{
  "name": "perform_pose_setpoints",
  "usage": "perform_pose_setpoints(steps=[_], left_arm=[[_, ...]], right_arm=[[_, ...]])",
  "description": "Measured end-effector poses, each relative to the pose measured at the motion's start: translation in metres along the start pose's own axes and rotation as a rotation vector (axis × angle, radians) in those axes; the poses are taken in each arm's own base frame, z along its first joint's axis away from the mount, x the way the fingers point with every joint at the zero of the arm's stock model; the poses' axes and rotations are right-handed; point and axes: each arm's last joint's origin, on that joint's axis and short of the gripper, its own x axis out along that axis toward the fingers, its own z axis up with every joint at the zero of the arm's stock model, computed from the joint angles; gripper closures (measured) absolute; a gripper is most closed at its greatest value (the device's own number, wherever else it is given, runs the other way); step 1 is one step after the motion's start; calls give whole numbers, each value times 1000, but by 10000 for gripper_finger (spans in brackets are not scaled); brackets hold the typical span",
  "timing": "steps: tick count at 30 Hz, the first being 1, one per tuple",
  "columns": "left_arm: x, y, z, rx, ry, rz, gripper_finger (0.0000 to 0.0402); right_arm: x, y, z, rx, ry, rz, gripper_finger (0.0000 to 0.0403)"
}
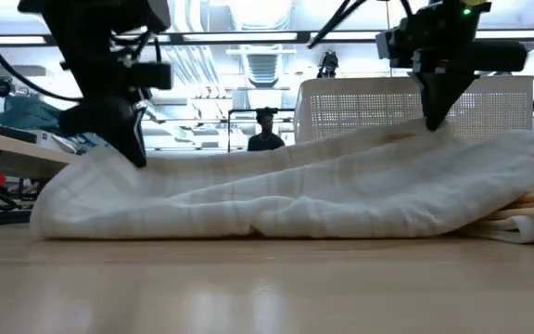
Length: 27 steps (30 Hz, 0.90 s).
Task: Fold towel
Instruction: Fold the white checkered towel
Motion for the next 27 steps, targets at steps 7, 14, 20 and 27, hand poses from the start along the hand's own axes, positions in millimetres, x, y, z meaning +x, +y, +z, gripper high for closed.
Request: perform_pose_setpoints(steps=[7, 14, 20, 27], left_arm=[[20, 3, -9, -49, 21, 15, 365], [15, 5, -4, -61, 7, 10, 309], [4, 0, -2, -182, 54, -207, 278], [-9, -33, -20, -303, 115, -324, 289]], right_arm=[[1, -3, 2, 61, -13, 1, 375], [1, -4, -1, 104, 14, -17, 310], [-4, -5, -9, 192, 52, -31, 271], [-14, 16, -35, 440, 55, 222, 249]])
